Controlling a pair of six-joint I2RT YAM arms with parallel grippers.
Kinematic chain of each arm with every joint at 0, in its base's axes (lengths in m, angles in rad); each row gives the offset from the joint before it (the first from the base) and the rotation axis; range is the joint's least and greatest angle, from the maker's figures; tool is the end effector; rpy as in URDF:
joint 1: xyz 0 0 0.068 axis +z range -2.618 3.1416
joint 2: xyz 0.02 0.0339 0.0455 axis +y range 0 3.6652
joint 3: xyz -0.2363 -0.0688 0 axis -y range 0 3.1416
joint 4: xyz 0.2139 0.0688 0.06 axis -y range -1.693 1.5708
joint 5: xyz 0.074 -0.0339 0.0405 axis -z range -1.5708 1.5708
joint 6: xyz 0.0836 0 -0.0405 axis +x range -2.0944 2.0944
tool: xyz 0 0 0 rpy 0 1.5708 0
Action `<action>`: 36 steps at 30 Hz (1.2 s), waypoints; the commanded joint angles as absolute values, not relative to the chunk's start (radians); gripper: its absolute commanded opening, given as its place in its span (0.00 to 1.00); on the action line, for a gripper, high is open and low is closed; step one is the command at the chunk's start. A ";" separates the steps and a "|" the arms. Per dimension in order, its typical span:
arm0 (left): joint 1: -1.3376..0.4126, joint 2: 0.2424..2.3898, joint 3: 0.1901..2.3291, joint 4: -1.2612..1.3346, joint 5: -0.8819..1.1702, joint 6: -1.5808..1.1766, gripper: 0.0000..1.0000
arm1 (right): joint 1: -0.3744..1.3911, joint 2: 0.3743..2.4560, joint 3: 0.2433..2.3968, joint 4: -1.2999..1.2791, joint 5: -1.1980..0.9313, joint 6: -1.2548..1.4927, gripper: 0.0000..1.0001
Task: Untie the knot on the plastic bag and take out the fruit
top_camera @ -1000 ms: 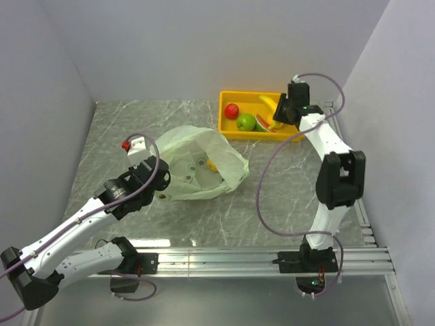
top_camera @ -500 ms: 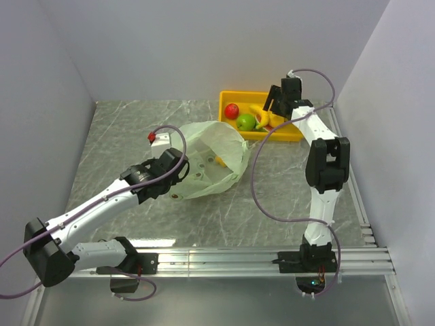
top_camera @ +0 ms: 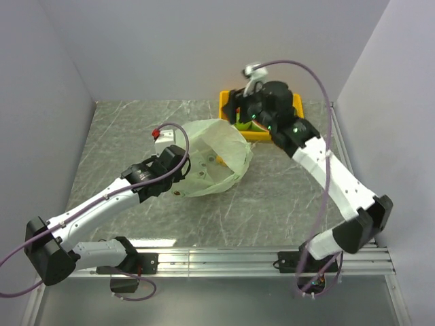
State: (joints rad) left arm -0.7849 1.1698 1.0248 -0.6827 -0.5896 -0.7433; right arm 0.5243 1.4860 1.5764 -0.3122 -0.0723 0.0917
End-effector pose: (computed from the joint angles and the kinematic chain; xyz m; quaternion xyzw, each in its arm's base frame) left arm 0.2063 -0.1404 0.2539 -0.0869 0.8936 -0.0449 0.4381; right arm 0.3096 0.1860 0.3934 -0.1896 0.7575 0.2161 0.5862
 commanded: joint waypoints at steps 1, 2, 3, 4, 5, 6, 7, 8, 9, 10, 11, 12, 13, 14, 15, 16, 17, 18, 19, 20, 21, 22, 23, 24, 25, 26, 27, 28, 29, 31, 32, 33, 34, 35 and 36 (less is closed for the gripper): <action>-0.790 1.160 1.016 -0.614 -0.554 -0.709 0.02 | 0.655 1.448 1.513 -0.389 -0.084 -0.086 0.66; -0.788 1.155 1.011 -0.609 -0.548 -0.707 0.02 | 0.711 1.453 1.500 -0.399 -0.089 -0.095 0.65; -0.788 1.151 1.005 -0.604 -0.542 -0.707 0.02 | 0.732 1.457 1.477 -0.408 -0.097 -0.097 0.65; -0.790 1.146 0.994 -0.600 -0.534 -0.707 0.02 | 0.748 1.479 1.467 -0.423 -0.092 -0.097 0.62; -0.790 1.141 0.989 -0.595 -0.531 -0.707 0.02 | 0.784 1.494 1.459 -0.432 -0.092 -0.101 0.61; -0.790 1.134 0.976 -0.591 -0.528 -0.709 0.02 | 0.799 1.508 1.441 -0.434 -0.098 -0.106 0.59; -0.790 1.129 0.971 -0.585 -0.522 -0.709 0.02 | 0.810 1.541 1.430 -0.425 -0.092 -0.109 0.57; -0.788 1.124 0.966 -0.583 -0.520 -0.707 0.02 | 0.818 1.563 1.422 -0.420 -0.084 -0.112 0.56; -0.788 1.123 0.962 -0.581 -0.515 -0.707 0.02 | 0.825 1.586 1.416 -0.420 -0.066 -0.115 0.54; -0.790 1.121 0.960 -0.581 -0.512 -0.707 0.02 | 0.825 1.633 1.417 -0.416 -0.058 -0.117 0.50; -0.788 1.121 0.960 -0.581 -0.508 -0.707 0.02 | 0.825 1.656 1.417 -0.410 -0.040 -0.123 0.49; -0.790 1.120 0.960 -0.583 -0.505 -0.707 0.02 | 0.825 1.679 1.416 -0.400 -0.011 -0.126 0.46; -0.788 1.118 0.960 -0.584 -0.505 -0.707 0.02 | 0.825 1.721 1.416 -0.372 0.050 -0.132 0.41; -0.788 1.112 0.959 -0.587 -0.506 -0.709 0.02 | 0.824 1.739 1.419 -0.362 0.083 -0.146 0.39; -0.788 1.109 0.957 -0.588 -0.509 -0.709 0.02 | 0.821 1.781 1.425 -0.354 0.112 -0.155 0.38; -0.788 1.106 0.956 -0.589 -0.511 -0.712 0.02 | 0.816 1.801 1.434 -0.347 0.173 -0.170 0.38; -0.788 1.101 0.954 -0.591 -0.509 -0.713 0.02 | 0.812 1.819 1.449 -0.342 0.198 -0.176 0.37; -0.790 1.098 0.954 -0.591 -0.509 -0.715 0.02 | 0.804 1.850 1.456 -0.331 0.216 -0.186 0.37; -0.790 1.098 0.954 -0.592 -0.508 -0.715 0.02 | 0.801 1.864 1.463 -0.328 0.245 -0.205 0.37; -0.790 1.097 0.953 -0.592 -0.506 -0.716 0.02 | 0.799 1.877 1.479 -0.327 0.273 -0.213 0.37; -0.790 1.098 0.951 -0.594 -0.505 -0.718 0.02 | 0.796 1.905 1.488 -0.325 0.285 -0.222 0.38; -0.788 1.097 0.950 -0.595 -0.505 -0.721 0.02 | 0.786 1.920 1.496 -0.333 0.314 -0.230 0.40; -0.788 1.095 0.950 -0.595 -0.503 -0.722 0.02 | 0.779 1.945 1.509 -0.336 0.330 -0.233 0.45; -0.790 1.095 0.946 -0.597 -0.503 -0.723 0.02 | 0.775 1.953 1.512 -0.334 0.340 -0.236 0.48; -0.788 1.094 0.946 -0.597 -0.500 -0.726 0.02 | 0.767 1.960 1.514 -0.334 0.362 -0.238 0.52; -0.788 1.094 0.942 -0.597 -0.500 -0.726 0.02 | 0.759 1.967 1.511 -0.334 0.365 -0.238 0.55; -0.790 1.092 0.940 -0.597 -0.500 -0.726 0.02 | 0.756 1.974 1.509 -0.325 0.370 -0.238 0.61; -0.788 1.092 0.937 -0.595 -0.497 -0.726 0.02 | 0.752 1.977 1.505 -0.319 0.376 -0.238 0.63; -0.790 1.091 0.934 -0.595 -0.497 -0.724 0.02 | 0.746 1.983 1.502 -0.318 0.396 -0.236 0.65; -0.790 1.092 0.934 -0.591 -0.489 -0.718 0.02 | 0.738 1.999 1.499 -0.304 0.425 -0.221 0.70; -0.790 1.092 0.931 -0.589 -0.488 -0.715 0.02 | 0.735 2.005 1.488 -0.293 0.467 -0.216 0.73; -0.790 1.091 0.928 -0.588 -0.485 -0.713 0.02 | 0.730 2.008 1.482 -0.281 0.468 -0.213 0.75; -0.788 1.091 0.927 -0.586 -0.479 -0.712 0.02 | 0.724 2.014 1.482 -0.285 0.463 -0.197 0.75; -0.790 1.089 0.920 -0.584 -0.477 -0.710 0.02 | 0.710 2.032 1.494 -0.299 0.463 -0.181 0.75; -0.790 1.089 0.917 -0.583 -0.476 -0.712 0.02 | 0.703 2.043 1.502 -0.325 0.468 -0.167 0.75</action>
State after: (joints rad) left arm -0.7853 1.1152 0.9276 -0.6075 -0.4927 -0.7193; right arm 0.7307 2.0102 1.4715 -0.3347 0.4038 -0.2089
